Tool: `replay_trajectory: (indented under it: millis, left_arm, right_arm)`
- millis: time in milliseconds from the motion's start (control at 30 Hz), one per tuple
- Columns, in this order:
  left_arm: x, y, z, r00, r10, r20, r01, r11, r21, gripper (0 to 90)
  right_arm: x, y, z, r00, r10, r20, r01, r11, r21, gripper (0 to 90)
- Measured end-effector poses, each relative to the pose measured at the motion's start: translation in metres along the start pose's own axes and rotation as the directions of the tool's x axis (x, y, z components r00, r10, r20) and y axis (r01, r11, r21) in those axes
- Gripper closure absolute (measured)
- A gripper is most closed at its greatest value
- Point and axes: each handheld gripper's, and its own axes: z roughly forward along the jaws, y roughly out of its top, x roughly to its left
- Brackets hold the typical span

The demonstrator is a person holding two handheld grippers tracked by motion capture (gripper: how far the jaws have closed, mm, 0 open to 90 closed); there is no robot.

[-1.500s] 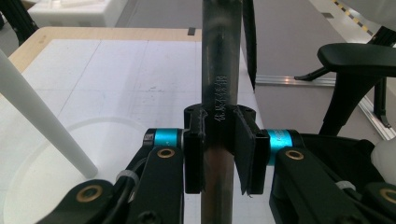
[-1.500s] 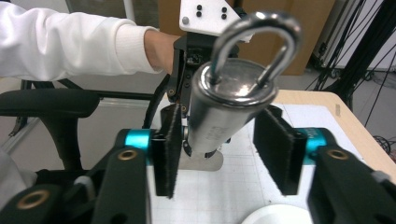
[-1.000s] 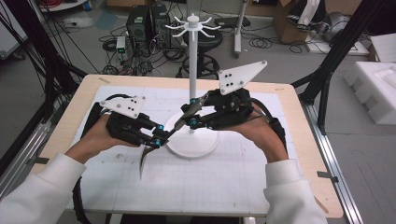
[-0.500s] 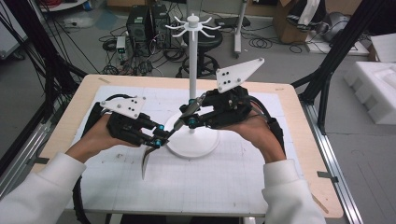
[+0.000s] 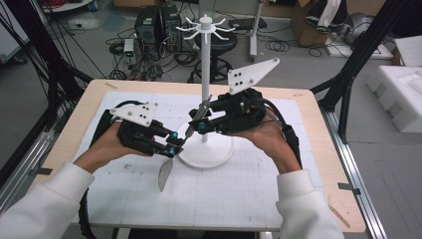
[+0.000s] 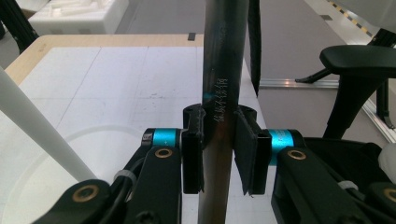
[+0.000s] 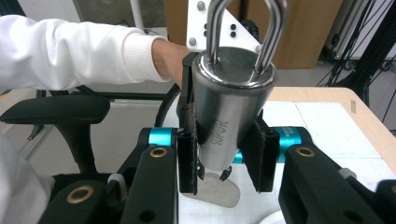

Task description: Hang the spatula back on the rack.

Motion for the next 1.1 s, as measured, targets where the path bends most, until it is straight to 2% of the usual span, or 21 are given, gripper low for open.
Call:
replay_trajectory:
  millis: [33,133,300,400,467,500,533,567,633,700,833,933,967,1033,1067,1100]
  left_arm:
    - [0.0,0.0,0.0,1.0,-0.002,0.001,0.002,1.0,-0.001,73.0]
    - [0.0,0.0,0.0,0.9999,-0.009,-0.007,0.009,1.0,-0.004,70.6]
    - [0.0,0.0,-0.001,0.9995,-0.017,-0.028,0.017,0.9998,0.004,63.4]
    - [0.001,-0.001,-0.004,0.9987,-0.023,-0.046,0.023,0.9997,0.007,54.7]
    - [0.0,-0.001,-0.007,0.9961,-0.03,-0.083,0.031,0.9995,0.001,43.4]
    - [-0.001,-0.001,-0.009,0.9926,-0.032,-0.117,0.033,0.9994,0.006,37.9]
    - [-0.003,-0.002,-0.011,0.9874,-0.048,-0.151,0.049,0.9988,0.002,28.4]
    - [-0.003,-0.002,-0.013,0.9854,-0.054,-0.161,0.055,0.9985,0.005,22.0]
    - [-0.005,-0.004,-0.017,0.9843,-0.063,-0.165,0.064,0.998,-0.001,20.5]
    - [-0.008,-0.006,-0.02,0.9821,-0.04,-0.184,0.043,0.999,0.011,16.8]
    - [-0.014,-0.013,-0.026,0.97,-0.028,-0.241,0.034,0.9992,0.021,7.4]
    - [-0.017,-0.019,-0.031,0.9637,-0.055,-0.261,0.06,0.9981,0.012,1.7]
    - [-0.018,-0.022,-0.033,0.9595,-0.057,-0.276,0.063,0.9979,0.013,1.7]
    - [-0.021,-0.028,-0.036,0.9573,-0.061,-0.283,0.067,0.9977,0.012,1.7]
    - [-0.023,-0.03,-0.037,0.953,-0.061,-0.297,0.068,0.9975,0.016,1.7]
    - [-0.024,-0.032,-0.038,0.9517,-0.063,-0.301,0.071,0.9973,0.017,1.7]
  right_arm:
    - [0.001,0.0,-0.001,0.9998,0.02,-0.002,-0.02,1.0,0.005,69.7]
    - [0.001,0.0,-0.001,1.0,0.004,0.001,-0.004,1.0,-0.001,69.7]
    - [0.001,0.0,-0.003,0.9999,0.004,0.012,-0.004,1.0,-0.004,69.7]
    - [0.001,0.0,-0.006,0.9998,0.007,0.019,-0.006,1.0,-0.007,69.7]
    - [0.002,0.0,-0.009,0.9993,0.007,0.036,-0.006,1.0,-0.011,69.7]
    - [0.002,0.0,-0.01,0.9991,0.01,0.042,-0.009,1.0,-0.012,69.7]
    - [0.001,-0.001,-0.012,0.9985,0.012,0.054,-0.012,1.0,-0.014,69.7]
    - [0.002,-0.001,-0.014,0.9982,0.021,0.056,-0.021,1.0,-0.008,69.7]
    - [0.002,-0.001,-0.017,0.9966,0.036,0.074,-0.035,0.999,-0.008,69.7]
    - [0.002,-0.001,-0.02,0.9937,0.057,0.096,-0.057,0.998,-0.003,69.6]
    - [0.002,-0.001,-0.026,0.9856,0.098,0.138,-0.101,0.995,0.014,69.6]
    - [0.003,-0.002,-0.03,0.9818,0.115,0.151,-0.12,0.993,0.019,69.6]
    - [0.003,-0.002,-0.032,0.98,0.119,0.16,-0.123,0.992,0.019,69.6]
    - [0.004,-0.002,-0.034,0.9779,0.119,0.172,-0.124,0.992,0.02,69.6]
    - [0.005,-0.002,-0.035,0.9755,0.126,0.18,-0.132,0.991,0.021,69.7]
    - [0.005,-0.002,-0.037,0.9745,0.128,0.184,-0.135,0.99,0.026,69.6]
